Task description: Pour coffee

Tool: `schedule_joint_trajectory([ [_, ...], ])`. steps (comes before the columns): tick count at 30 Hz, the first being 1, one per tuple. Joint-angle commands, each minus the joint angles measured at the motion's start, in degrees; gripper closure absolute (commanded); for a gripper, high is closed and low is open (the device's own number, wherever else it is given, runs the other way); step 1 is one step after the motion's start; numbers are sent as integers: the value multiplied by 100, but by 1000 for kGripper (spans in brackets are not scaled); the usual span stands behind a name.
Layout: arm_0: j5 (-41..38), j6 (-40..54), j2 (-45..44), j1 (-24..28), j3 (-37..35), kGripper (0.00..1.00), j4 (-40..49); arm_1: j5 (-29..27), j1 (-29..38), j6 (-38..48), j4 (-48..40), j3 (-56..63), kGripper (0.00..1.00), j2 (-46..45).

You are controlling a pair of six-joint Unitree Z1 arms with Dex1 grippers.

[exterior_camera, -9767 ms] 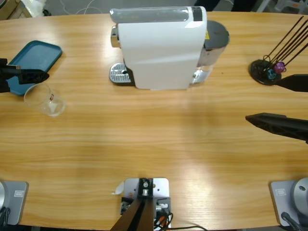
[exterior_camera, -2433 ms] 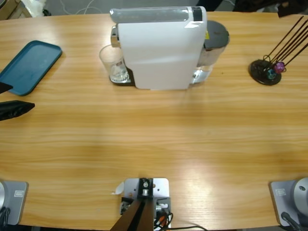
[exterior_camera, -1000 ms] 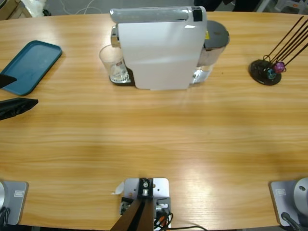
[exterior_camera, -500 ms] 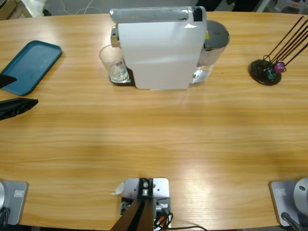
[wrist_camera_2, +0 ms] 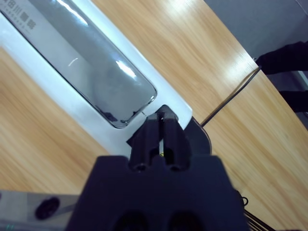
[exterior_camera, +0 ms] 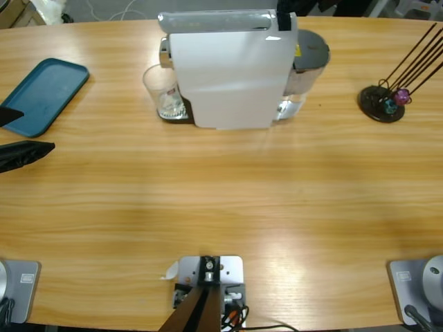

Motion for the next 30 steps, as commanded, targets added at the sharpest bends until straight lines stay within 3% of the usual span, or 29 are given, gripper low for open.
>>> schedule_joint_trajectory([
  [1,70,63,13,-34,202,64,-59,-58,94,-26,57,328,1000,262],
  [30,56,63,57,-34,202,64,-59,-67,-231,9,-178,631,1000,173],
])
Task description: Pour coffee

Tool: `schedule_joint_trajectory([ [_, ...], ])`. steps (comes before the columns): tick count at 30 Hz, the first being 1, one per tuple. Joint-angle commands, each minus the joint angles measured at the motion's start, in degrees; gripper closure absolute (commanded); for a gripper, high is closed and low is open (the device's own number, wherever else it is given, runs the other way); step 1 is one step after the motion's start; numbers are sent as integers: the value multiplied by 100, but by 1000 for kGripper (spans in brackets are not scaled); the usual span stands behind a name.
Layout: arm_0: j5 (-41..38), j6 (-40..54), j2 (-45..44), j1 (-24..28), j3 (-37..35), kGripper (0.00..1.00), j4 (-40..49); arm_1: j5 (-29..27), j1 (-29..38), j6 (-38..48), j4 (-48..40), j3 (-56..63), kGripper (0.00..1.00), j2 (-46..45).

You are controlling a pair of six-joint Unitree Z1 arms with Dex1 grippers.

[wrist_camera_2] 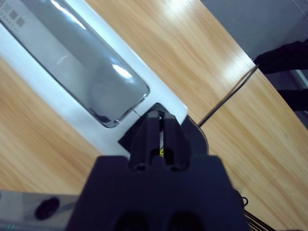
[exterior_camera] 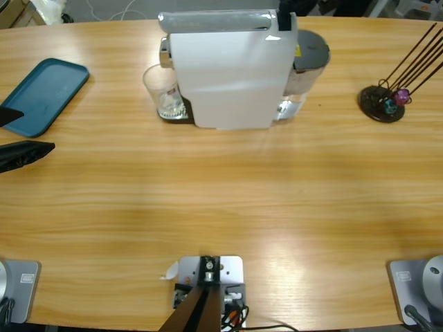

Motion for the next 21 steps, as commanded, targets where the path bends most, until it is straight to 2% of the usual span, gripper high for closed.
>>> schedule_joint_trajectory([
  [1,56,63,59,-34,202,64,-59,-67,-111,9,55,379,1000,229],
  [7,56,71,66,-34,202,64,-59,-100,-94,4,62,358,1000,250],
  [10,56,71,83,-34,202,64,-59,-380,-83,-30,287,22,1000,79],
  [14,64,70,99,-34,202,64,-59,-1037,-85,-72,806,-681,1000,-605],
  [16,73,68,94,-34,202,64,-59,-1030,-85,18,932,-692,1000,-1021],
  [18,77,71,73,-34,202,64,-59,-770,38,396,1022,-219,1000,-1422],
  [19,82,68,61,-34,204,64,-59,-687,163,519,1018,103,911,-1603],
  [20,82,64,38,-34,211,64,-61,-643,328,675,974,528,628,-1846],
  [21,82,63,18,-34,219,62,-72,-587,439,802,899,890,533,-2060],
])
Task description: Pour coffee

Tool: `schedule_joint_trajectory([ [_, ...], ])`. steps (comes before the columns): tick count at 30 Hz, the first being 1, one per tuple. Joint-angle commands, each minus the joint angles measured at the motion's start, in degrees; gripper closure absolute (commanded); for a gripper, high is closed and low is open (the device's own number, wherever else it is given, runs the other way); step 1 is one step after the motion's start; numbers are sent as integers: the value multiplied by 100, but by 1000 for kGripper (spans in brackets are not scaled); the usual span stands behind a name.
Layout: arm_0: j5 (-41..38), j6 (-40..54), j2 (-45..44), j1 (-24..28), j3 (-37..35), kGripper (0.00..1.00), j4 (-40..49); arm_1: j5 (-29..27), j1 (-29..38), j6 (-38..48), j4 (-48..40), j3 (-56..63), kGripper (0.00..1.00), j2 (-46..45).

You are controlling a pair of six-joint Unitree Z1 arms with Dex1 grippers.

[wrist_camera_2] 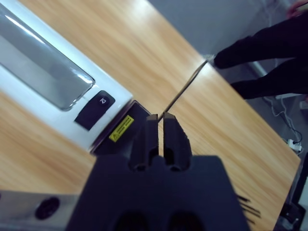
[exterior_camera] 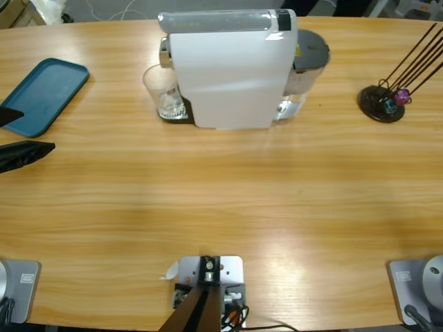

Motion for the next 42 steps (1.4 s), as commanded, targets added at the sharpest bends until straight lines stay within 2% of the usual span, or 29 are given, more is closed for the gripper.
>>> schedule_joint_trajectory([
  [1,82,62,7,-34,230,58,-96,324,656,838,1,1969,429,-1732],
  [2,82,55,-7,-34,249,47,-124,332,725,935,-80,2320,344,-1929],
  [3,84,45,-21,-34,281,41,-179,366,762,1033,-156,2712,218,-2163],
  [5,91,30,-39,-34,313,41,-235,420,811,1207,-338,3364,51,-2590],
  [7,91,15,-32,-34,341,36,-281,475,832,1318,-607,3967,0,-3040],
  [11,91,9,47,-34,351,41,-305,515,832,1409,-1553,5062,0,-3557],
  [23,289,-17,308,-34,325,41,-304,698,1052,1631,-2552,5778,4,-3212],
  [29,267,-59,383,-37,325,30,-323,1020,1052,1585,-2697,5804,0,-2725],
  [42,258,-114,510,-42,309,13,-376,1053,1052,1559,-2673,5697,0,-2142],
])
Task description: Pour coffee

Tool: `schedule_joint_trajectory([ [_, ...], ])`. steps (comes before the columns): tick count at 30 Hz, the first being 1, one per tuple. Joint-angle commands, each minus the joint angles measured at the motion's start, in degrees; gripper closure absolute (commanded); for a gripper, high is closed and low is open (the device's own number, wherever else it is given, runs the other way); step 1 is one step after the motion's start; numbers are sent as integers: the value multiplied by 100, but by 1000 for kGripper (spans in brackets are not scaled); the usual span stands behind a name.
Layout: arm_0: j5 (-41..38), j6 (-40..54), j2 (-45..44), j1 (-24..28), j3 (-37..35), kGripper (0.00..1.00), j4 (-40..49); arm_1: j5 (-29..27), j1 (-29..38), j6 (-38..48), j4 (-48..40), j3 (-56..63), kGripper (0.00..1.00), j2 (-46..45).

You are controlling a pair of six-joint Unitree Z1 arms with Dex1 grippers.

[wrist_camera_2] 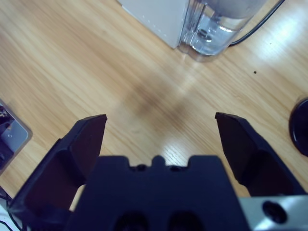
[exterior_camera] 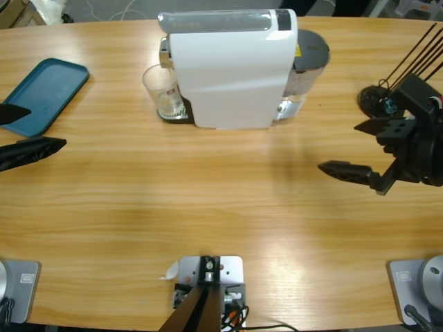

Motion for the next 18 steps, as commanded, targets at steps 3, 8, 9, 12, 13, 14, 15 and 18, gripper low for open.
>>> schedule_joint_trajectory([
  [3,48,-61,208,-26,178,9,-66,359,60,-136,-34,66,0,349],
  [8,49,-61,277,-26,178,9,-63,366,60,-192,-54,58,0,418],
  [9,49,-61,289,-26,178,9,-63,370,60,-225,-54,58,0,418],
  [12,58,-68,314,-28,171,9,-63,359,60,-285,-52,58,0,411],
  [13,58,-70,323,-28,170,9,-65,349,60,-311,-45,58,0,397],
  [14,58,-70,325,-28,170,9,-65,335,60,-331,-45,58,0,386],
  [15,58,-70,337,-28,170,9,-63,324,60,-336,-45,58,0,383],
  [18,58,-70,374,-29,161,9,-63,270,60,-392,-54,58,0,383],
])
